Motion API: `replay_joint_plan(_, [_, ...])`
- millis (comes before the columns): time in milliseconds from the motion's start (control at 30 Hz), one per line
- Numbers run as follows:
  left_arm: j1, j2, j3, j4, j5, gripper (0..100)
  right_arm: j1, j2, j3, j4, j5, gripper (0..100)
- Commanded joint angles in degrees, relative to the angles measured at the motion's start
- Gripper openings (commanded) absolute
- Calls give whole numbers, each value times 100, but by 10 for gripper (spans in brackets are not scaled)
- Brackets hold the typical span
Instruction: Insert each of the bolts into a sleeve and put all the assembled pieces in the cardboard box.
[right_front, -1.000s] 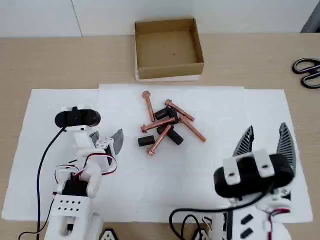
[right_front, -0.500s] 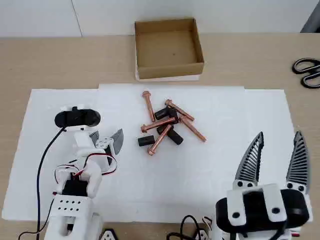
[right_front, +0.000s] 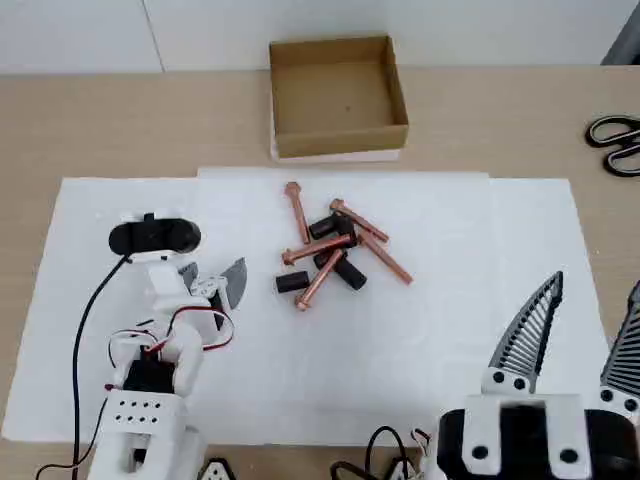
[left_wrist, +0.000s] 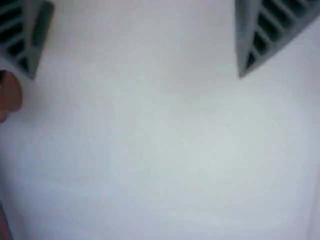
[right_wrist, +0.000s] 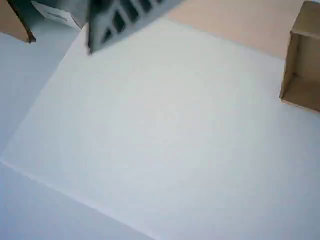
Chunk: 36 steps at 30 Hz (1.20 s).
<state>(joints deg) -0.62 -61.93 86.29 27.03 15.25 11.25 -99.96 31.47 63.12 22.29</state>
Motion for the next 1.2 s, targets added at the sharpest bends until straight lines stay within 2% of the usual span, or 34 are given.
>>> replay_joint_plan(0, [246,-70,4,-308,-26,246,48,752,-712,66,-343,200])
replay_joint_plan(167, [387,-79,75,-431,-26,246,22,2009,-1846,470,-818,200])
replay_joint_plan(400, [387,-79,75,-431,-9,246,22,3398,-3147,1411,-967,200])
replay_joint_plan(867, [281,-79,66,-404,-53,246,13,5930,-3341,3222,-932,200])
replay_joint_plan(1000, [9,-79,-224,-193,-1020,246,13,6404,-3314,3284,-932,200])
replay_joint_plan(1067, [-220,-35,-629,281,-1486,246,13,6475,-3305,3284,-932,200])
replay_joint_plan(1167, [-598,-26,-1437,1134,-1582,246,13,6492,-3305,3275,-958,200])
